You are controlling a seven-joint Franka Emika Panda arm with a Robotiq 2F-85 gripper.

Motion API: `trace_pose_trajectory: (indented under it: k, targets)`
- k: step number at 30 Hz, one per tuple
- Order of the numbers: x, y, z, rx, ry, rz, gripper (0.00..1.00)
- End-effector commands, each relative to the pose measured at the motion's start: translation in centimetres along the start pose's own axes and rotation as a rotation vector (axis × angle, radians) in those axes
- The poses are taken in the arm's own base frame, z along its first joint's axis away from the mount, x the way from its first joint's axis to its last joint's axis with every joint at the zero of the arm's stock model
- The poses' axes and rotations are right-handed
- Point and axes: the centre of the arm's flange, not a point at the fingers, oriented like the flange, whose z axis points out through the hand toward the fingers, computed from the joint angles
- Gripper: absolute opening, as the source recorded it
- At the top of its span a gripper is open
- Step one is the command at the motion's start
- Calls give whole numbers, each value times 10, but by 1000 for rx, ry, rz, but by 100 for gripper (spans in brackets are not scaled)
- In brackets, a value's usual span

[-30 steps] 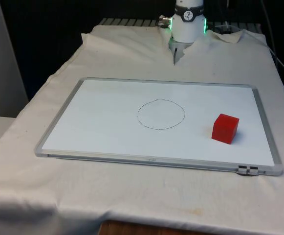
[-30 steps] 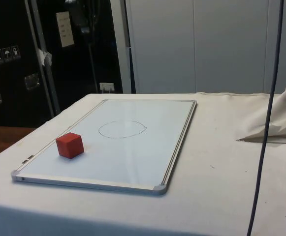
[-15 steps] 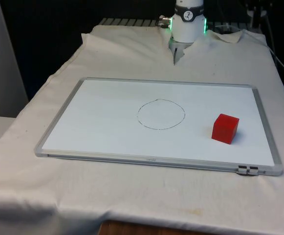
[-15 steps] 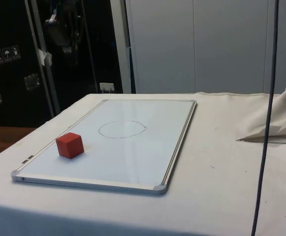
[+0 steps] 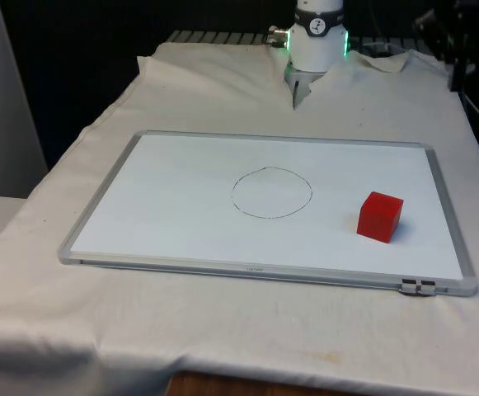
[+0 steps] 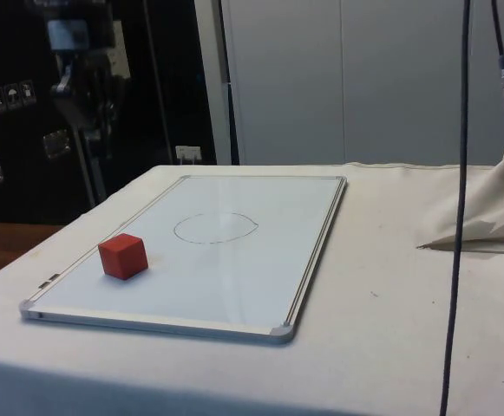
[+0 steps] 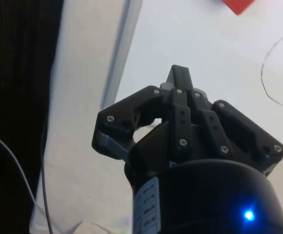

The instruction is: Push the cube into the marked area.

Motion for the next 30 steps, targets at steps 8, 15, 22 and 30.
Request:
trace_pose_trajectory:
  k: [8, 15, 22, 30]
  targets:
    - [17, -8, 29, 6, -4, 11, 0]
    - [34, -7, 62, 22, -8, 45, 0]
    - [45, -5, 88, 33, -1, 65, 0]
    - [63, -5, 117, 34, 11, 73, 0]
